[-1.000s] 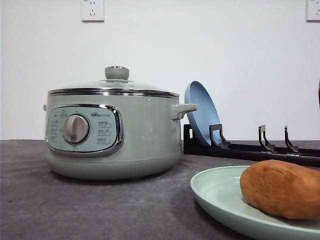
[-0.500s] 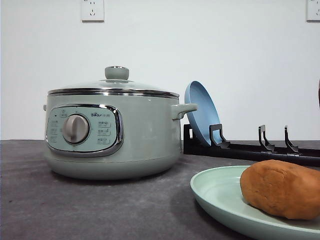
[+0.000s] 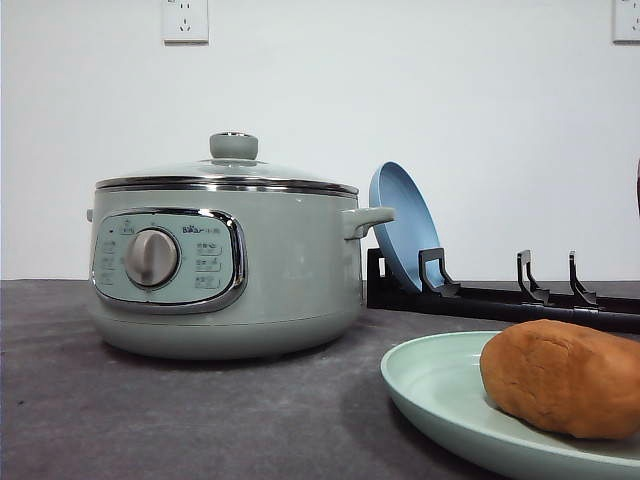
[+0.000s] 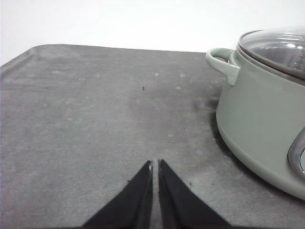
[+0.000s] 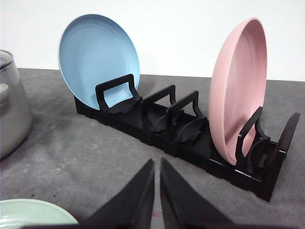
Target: Transfer potato from steamer to green plate
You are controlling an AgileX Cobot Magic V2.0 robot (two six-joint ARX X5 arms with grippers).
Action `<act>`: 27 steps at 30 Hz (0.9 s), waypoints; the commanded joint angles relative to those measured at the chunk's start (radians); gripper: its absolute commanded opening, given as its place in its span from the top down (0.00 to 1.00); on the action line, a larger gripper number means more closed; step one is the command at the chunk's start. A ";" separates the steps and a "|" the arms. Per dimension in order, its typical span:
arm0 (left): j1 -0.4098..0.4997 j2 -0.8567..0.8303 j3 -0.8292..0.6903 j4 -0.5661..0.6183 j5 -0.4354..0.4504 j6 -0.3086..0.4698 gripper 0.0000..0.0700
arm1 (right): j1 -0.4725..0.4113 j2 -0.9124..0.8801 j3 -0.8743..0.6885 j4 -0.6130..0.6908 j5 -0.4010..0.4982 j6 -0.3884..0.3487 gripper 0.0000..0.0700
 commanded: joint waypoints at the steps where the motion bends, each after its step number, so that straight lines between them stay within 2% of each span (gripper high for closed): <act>1: -0.001 0.000 -0.020 -0.006 -0.003 -0.002 0.98 | 0.001 -0.002 -0.005 0.014 0.000 -0.008 0.99; 27: -0.001 0.000 -0.020 -0.006 -0.003 -0.002 0.98 | 0.001 -0.002 -0.005 0.014 0.000 -0.008 0.99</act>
